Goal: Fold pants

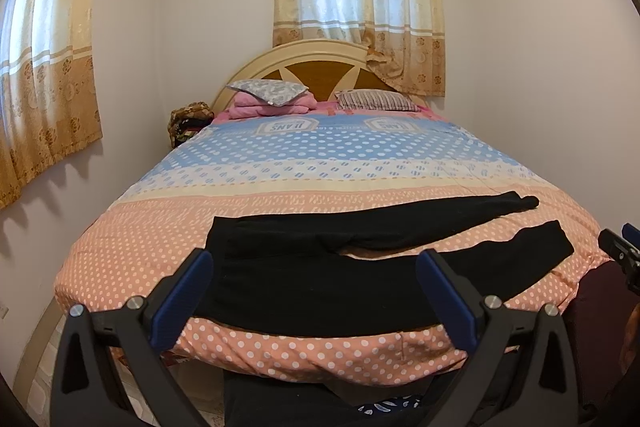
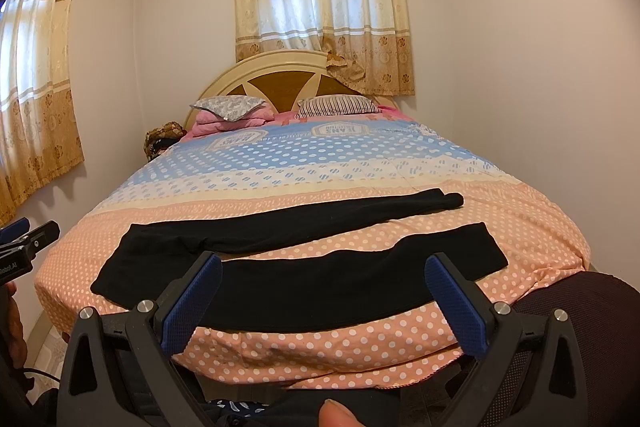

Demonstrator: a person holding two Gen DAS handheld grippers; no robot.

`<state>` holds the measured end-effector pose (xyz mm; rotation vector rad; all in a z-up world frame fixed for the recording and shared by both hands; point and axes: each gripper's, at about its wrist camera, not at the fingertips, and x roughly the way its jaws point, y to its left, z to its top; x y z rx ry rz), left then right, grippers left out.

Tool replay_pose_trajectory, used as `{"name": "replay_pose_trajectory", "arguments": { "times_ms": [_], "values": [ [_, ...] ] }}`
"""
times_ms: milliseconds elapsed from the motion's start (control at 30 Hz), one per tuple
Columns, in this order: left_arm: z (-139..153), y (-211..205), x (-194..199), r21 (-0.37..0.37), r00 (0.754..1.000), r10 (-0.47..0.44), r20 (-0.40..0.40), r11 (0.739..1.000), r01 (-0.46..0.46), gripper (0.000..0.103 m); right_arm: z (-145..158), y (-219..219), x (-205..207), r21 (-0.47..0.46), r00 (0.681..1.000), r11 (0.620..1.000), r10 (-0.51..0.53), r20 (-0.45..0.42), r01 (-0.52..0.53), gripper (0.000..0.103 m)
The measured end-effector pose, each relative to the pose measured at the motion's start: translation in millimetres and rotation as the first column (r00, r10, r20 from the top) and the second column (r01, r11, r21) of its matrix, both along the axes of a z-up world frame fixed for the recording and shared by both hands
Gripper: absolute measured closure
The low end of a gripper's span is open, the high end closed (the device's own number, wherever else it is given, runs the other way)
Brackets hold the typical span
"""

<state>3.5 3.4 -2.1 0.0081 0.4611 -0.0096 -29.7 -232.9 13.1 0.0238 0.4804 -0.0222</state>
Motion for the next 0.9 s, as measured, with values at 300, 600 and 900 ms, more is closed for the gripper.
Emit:
{"name": "replay_pose_trajectory", "arguments": {
  "times_ms": [300,600,900],
  "values": [
    [-0.3,1.1,0.2,-0.001,1.000,0.003,-0.002,1.000,-0.003,0.000,-0.9,-0.2,0.5,-0.003,1.000,1.000,-0.005,-0.004,0.005,0.001],
    [-1.1,3.4,1.2,-0.006,1.000,0.006,-0.006,1.000,-0.006,0.000,-2.3,-2.8,2.5,0.000,1.000,1.000,-0.012,-0.010,0.012,0.001],
    [-4.3,2.9,2.5,-0.007,1.000,0.007,-0.012,1.000,-0.008,0.000,-4.0,-3.4,3.8,0.004,1.000,1.000,-0.013,-0.017,0.013,0.001]
  ]
}}
